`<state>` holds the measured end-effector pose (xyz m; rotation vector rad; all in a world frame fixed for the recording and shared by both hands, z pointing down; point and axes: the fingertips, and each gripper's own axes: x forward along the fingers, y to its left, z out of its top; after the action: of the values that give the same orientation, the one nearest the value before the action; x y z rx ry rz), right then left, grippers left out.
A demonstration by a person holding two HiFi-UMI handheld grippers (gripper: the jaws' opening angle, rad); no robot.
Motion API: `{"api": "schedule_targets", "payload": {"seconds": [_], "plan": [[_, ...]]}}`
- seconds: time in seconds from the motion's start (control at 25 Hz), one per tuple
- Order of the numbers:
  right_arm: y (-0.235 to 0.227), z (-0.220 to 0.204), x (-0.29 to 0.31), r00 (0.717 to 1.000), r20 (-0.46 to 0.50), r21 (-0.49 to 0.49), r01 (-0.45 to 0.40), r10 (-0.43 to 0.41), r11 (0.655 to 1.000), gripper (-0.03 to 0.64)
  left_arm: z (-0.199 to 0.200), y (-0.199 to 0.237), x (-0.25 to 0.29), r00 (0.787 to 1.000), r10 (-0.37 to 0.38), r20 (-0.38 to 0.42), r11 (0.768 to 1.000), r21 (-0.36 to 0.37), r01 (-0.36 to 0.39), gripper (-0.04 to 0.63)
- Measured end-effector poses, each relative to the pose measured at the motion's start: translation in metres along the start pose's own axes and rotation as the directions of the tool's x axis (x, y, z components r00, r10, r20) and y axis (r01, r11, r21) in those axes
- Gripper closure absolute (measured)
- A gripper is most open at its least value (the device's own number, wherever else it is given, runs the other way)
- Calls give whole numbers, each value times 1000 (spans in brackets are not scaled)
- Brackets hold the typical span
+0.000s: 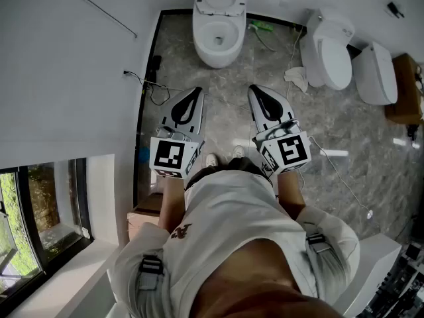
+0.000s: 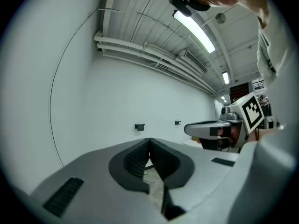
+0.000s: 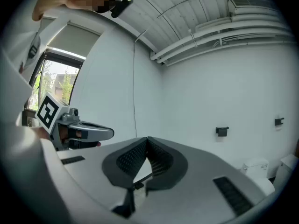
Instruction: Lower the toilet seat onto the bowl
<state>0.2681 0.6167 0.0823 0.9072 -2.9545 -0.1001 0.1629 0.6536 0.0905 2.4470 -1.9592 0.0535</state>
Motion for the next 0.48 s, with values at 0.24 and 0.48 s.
{"api": "schedule_targets", "payload": {"seconds": [0.24, 0.48], "plan": [[21, -3, 22, 1000, -8, -19, 19, -20, 1000, 595, -9, 27, -12, 1000, -12, -1, 1000, -6, 12, 571], [33, -1, 34, 998, -5, -24, 56, -56, 998, 594, -10, 44, -20, 999, -32, 14, 999, -11, 32, 571]]}}
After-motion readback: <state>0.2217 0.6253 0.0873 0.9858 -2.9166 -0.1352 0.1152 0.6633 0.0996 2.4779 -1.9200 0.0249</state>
